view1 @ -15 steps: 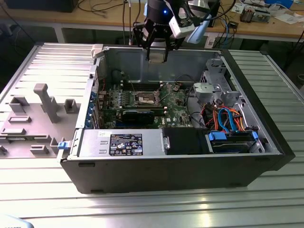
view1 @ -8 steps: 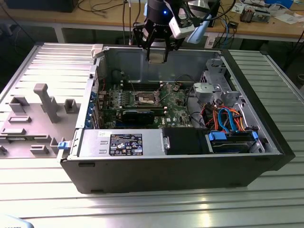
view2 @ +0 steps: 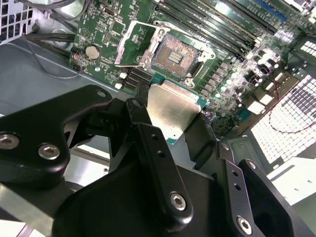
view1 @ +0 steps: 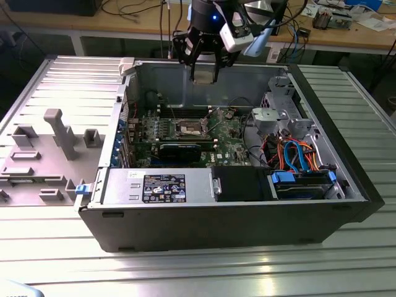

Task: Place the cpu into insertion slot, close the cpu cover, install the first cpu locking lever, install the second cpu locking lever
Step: 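Place the cpu into insertion slot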

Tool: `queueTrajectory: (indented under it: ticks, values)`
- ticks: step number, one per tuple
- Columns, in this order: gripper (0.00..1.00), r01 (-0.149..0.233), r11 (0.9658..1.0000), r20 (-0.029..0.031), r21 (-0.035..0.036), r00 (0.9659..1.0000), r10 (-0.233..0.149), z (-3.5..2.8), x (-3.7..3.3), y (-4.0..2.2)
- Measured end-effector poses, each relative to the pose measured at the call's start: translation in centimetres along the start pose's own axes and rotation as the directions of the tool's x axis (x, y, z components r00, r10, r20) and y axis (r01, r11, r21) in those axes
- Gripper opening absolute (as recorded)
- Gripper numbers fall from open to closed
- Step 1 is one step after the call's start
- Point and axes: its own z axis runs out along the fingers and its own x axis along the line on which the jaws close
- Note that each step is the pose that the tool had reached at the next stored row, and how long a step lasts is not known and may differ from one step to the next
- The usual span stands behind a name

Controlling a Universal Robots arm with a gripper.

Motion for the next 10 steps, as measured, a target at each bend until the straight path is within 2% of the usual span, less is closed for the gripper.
queueTrajectory:
  ticks: [6,10]
  values:
    - [0.54,0.004,1.0000,-0.0004,0.0001,1.0000,-0.004,-0.11,0.16,-1.19]
    - [0.54,0.006,1.0000,-0.0006,0.0001,1.0000,-0.006,-0.20,0.37,-2.34]
